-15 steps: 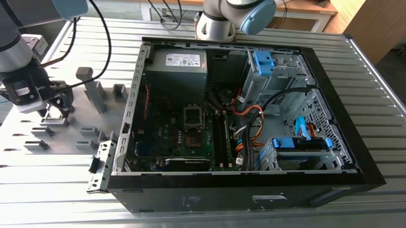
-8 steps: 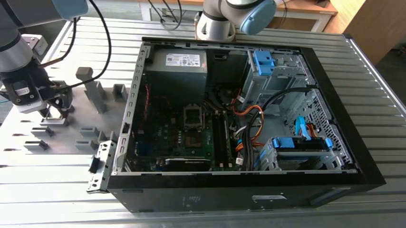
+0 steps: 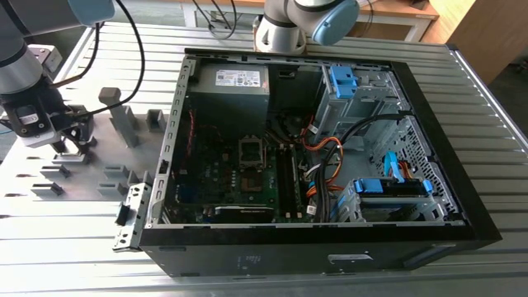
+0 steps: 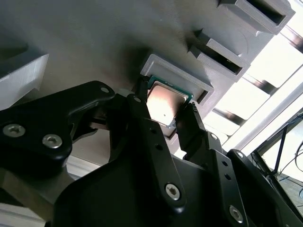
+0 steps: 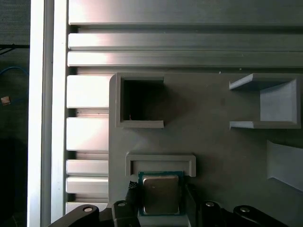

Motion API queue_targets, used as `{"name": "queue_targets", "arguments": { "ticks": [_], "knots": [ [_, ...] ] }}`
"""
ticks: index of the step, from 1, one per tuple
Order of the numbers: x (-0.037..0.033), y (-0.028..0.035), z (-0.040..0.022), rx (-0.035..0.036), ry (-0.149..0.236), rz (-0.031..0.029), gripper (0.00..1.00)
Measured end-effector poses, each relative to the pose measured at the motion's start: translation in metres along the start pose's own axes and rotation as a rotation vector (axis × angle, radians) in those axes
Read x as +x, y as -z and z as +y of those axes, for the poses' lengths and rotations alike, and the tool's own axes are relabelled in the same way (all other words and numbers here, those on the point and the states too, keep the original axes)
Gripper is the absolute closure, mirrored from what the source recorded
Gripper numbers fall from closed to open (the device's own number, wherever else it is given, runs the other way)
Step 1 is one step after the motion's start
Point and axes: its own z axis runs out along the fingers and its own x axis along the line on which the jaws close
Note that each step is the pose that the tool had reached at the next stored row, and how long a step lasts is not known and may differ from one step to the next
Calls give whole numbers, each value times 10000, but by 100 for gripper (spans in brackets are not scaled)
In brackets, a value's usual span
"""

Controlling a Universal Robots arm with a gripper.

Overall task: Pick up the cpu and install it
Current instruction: 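Pick up the cpu and move it towards the insertion slot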

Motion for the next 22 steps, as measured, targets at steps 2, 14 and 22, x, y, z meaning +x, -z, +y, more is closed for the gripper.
{"name": "queue_targets", "arguments": {
  "ticks": [2, 14, 22],
  "knots": [
    [0, 1, 0, 1, -1, 2, 54],
    [0, -2, 0, 0, 0, -3, 47],
    [0, -15, 0, 3, 0, 0, 47]
  ]
}}
